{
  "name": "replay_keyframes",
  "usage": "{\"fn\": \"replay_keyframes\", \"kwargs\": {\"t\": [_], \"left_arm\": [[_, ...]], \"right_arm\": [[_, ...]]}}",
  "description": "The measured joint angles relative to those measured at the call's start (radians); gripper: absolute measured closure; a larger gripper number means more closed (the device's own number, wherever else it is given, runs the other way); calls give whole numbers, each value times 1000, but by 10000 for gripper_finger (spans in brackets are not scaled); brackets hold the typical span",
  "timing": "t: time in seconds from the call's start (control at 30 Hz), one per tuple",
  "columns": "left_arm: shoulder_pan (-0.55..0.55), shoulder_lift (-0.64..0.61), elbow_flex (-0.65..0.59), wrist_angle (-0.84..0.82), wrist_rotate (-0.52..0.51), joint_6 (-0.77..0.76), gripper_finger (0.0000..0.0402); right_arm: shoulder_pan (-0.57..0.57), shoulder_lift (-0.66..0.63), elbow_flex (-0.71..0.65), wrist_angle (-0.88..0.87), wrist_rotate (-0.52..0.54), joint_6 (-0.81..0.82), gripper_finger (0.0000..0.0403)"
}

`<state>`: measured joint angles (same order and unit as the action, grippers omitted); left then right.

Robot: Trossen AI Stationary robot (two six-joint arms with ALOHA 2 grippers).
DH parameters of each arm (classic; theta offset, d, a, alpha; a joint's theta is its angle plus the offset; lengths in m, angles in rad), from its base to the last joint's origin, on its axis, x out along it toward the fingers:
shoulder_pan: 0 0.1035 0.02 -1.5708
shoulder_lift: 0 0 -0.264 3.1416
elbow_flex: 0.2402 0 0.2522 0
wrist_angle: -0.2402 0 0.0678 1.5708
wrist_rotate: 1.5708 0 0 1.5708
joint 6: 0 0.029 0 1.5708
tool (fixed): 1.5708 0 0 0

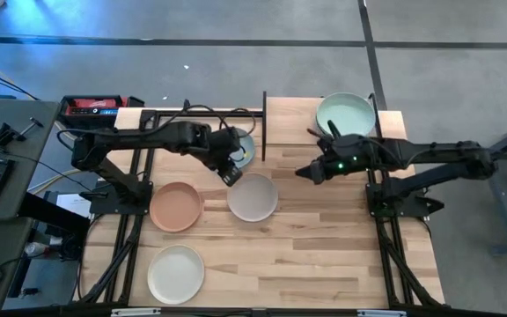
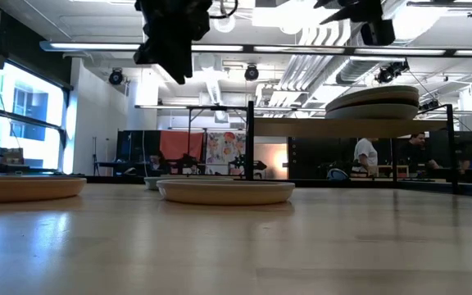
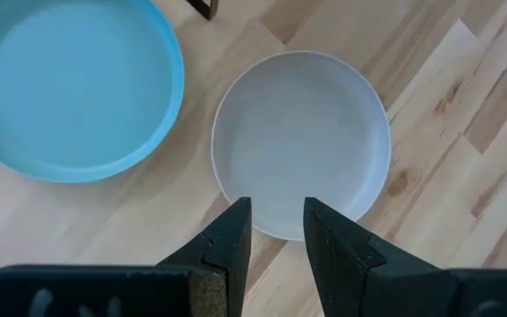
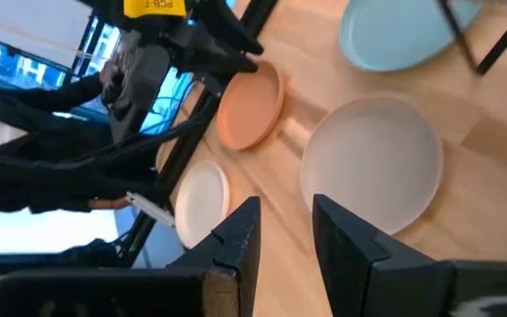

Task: Place and stack plates onto a shelf
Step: Put the top white plate on the shelf

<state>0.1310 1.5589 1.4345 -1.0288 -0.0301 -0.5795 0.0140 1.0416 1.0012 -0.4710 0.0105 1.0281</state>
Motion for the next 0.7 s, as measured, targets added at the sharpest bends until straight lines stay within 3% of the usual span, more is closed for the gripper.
{"fn": "replay_keyframes", "kwargs": {"t": [0.17,0.47,0.7], "left_arm": [[-44,5,-4,-24,-46,-62,305],[-55,8,-157,-6,-53,-226,305],[-53,8,-279,167,-53,-334,305]], "right_arm": [[98,0,0,38,57,32,314],[201,0,0,51,147,47,314],[212,0,0,51,143,21,314]]}}
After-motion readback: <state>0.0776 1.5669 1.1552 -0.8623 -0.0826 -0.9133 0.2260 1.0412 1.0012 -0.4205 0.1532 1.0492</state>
